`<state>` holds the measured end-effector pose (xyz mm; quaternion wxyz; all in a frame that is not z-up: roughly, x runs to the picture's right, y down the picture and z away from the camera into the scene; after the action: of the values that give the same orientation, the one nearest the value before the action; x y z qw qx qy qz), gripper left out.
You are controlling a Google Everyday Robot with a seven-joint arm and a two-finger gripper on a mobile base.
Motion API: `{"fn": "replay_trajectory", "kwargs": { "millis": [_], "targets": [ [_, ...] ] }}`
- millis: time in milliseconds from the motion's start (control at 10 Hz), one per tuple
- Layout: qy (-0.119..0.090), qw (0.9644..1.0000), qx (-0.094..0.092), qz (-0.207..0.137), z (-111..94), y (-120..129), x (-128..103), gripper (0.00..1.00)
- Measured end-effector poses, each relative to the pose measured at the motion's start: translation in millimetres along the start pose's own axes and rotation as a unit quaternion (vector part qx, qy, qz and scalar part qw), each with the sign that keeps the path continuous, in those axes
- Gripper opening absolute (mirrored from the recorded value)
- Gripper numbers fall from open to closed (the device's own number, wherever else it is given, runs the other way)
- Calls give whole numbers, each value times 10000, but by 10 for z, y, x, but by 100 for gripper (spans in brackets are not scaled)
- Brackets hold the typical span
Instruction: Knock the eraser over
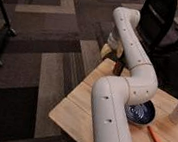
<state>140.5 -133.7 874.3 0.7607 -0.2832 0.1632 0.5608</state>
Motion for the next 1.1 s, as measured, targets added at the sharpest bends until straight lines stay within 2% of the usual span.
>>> {"fn": "replay_trajectory", "kwargs": {
  "millis": [400, 600, 700, 800, 900, 1000, 1100],
  "targets": [
    [1, 10000, 0, -7, 2, 11, -6, 65],
    [-24, 9999, -10, 113, -9, -14, 0, 65],
    [-159, 9993, -8, 351, -39, -46, -48, 65],
    [-448, 9942, 5, 977, -142, -122, -146, 65],
    [-602, 9861, 18, 1547, -236, -180, -185, 65],
    [-722, 9641, 70, 2555, -377, -308, -161, 65],
    [-743, 9528, 122, 2941, -413, -372, -136, 65]
  ]
}}
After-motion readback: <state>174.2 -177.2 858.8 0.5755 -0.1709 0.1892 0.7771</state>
